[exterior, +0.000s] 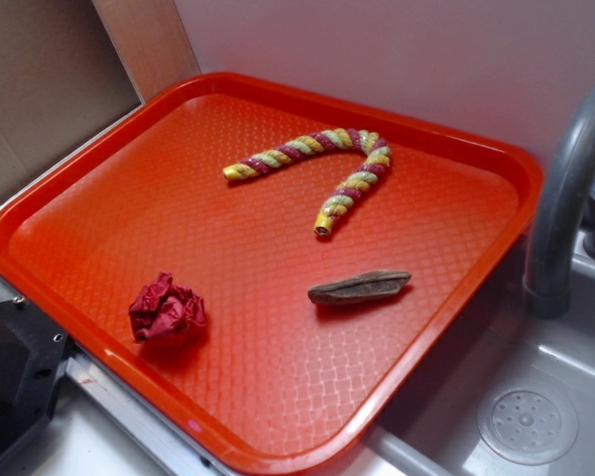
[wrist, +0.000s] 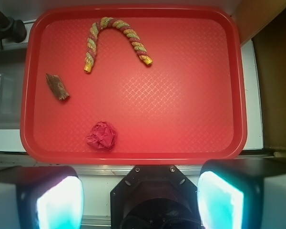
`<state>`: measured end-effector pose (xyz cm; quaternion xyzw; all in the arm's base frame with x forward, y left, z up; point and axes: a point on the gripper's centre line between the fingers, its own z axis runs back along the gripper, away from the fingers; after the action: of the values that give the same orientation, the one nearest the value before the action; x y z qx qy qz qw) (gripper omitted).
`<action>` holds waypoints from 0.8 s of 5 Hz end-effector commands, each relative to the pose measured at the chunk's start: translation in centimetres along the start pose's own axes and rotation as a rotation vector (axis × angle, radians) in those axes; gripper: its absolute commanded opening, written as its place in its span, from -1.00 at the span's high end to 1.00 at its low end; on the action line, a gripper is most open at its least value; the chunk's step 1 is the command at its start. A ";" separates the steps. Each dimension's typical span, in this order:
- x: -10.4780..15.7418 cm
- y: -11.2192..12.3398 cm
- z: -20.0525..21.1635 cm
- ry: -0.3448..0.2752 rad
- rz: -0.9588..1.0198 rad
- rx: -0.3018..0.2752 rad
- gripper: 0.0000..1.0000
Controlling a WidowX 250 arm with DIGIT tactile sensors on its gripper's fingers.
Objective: Grab the wood chip.
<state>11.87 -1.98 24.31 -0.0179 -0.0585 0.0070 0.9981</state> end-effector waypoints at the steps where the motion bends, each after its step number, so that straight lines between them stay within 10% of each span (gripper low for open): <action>1: 0.0 0.0 0.0 0.000 0.000 0.000 -1.00; 4: 3.0 -7.2 -11.4 -0.091 -0.475 -0.109 -1.00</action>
<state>16.26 -9.07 12.79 -0.0564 -0.0927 -0.2219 0.9690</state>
